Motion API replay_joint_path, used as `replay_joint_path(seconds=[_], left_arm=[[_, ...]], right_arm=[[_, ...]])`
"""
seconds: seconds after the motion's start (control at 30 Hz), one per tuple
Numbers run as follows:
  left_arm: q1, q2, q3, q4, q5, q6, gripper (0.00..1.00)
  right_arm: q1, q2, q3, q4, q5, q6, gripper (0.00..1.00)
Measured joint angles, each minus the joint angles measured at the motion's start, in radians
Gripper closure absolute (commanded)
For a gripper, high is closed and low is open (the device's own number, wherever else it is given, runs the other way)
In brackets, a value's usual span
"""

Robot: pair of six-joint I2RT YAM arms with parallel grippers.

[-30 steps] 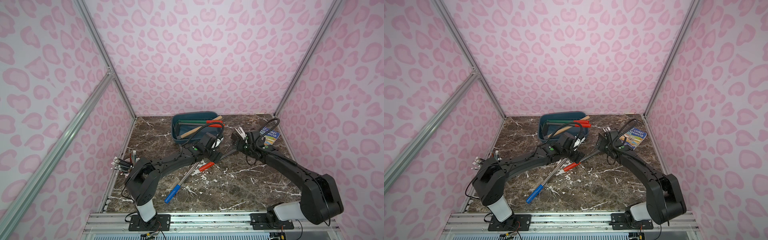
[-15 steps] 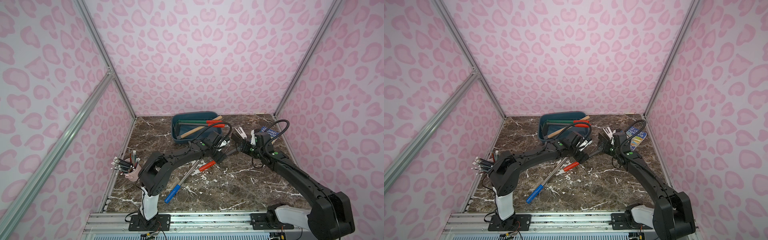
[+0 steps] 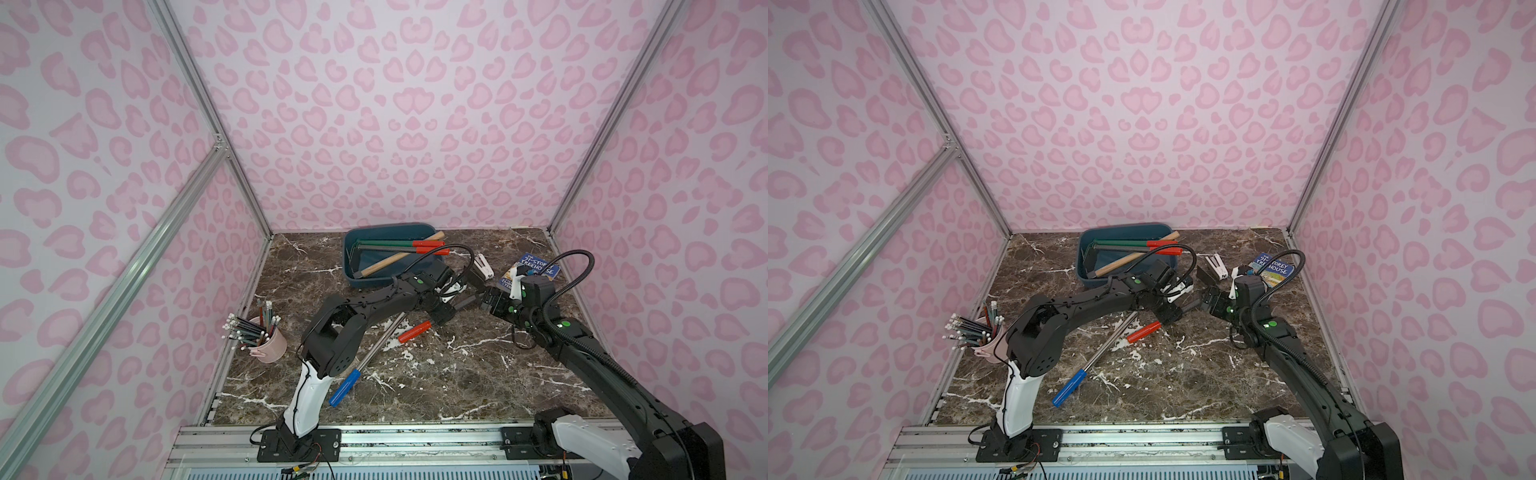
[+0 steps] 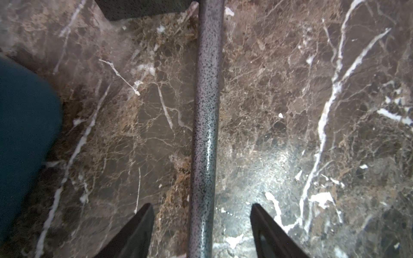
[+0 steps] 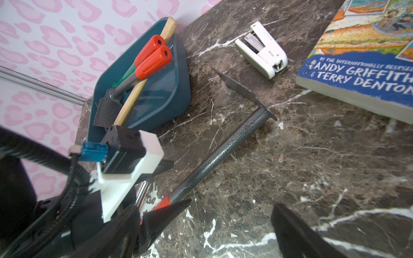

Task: Put the small hoe into the storage box
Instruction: Pick up the hoe from the center of the board.

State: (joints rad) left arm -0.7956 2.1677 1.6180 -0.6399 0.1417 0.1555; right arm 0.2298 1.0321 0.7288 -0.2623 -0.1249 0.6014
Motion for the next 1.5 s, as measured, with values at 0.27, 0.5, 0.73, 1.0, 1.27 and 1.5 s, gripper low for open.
replay_joint_path(seconds=[0.27,0.5,0.73,1.0,1.27,1.5], left_arm=[[0.0,0.039,0.018,-0.052,0.008,0.008,0.41],[0.0,0.064,0.033,-0.083,0.014,0.019,0.45],[0.005,0.06,-0.006,-0.094,0.01,0.023,0.48],[0.008,0.049,-0.027,-0.089,0.01,0.023,0.56],[0.012,0.048,-0.032,-0.082,0.011,0.027,0.68],[0.013,0.05,-0.027,-0.087,0.016,0.033,0.78]], right_arm=[[-0.007,-0.063,-0.035,-0.032,0.002,0.001,0.05],[-0.01,-0.07,-0.044,-0.037,-0.002,0.004,0.05],[-0.01,-0.071,-0.044,-0.037,-0.008,0.005,0.05],[-0.01,-0.061,-0.044,-0.035,-0.023,0.011,0.06],[-0.01,-0.063,-0.045,-0.034,-0.026,0.011,0.05],[-0.011,-0.063,-0.051,-0.03,-0.027,0.012,0.06]])
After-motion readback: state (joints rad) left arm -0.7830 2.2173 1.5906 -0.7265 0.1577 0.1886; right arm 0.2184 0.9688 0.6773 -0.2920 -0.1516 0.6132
